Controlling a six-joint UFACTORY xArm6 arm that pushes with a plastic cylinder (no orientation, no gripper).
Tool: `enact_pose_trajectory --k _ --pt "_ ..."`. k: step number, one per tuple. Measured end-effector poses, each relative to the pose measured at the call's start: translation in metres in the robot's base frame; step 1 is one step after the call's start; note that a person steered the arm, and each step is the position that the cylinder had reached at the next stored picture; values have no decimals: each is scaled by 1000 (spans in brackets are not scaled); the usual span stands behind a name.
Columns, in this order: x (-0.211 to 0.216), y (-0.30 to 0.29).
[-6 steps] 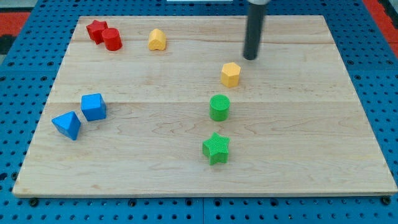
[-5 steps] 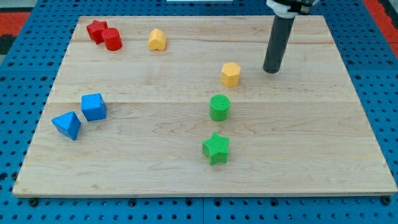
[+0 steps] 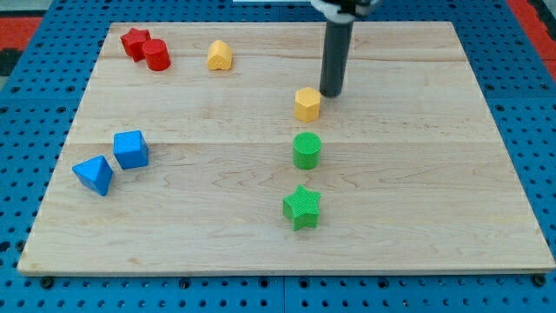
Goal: Place the yellow blocks in a vertical line
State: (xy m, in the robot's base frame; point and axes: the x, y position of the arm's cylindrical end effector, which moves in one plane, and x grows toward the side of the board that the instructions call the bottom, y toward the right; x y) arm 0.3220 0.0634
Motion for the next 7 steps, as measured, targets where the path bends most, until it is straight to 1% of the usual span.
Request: enact_pose_trajectory --k 1,2,3,4,5,6,7 --pt "-15 -83" --pt "-14 -183" --pt "-11 -235" --pt "-40 -224" --pt "-41 -171" --pt "-46 -132" --pt "-58 -136"
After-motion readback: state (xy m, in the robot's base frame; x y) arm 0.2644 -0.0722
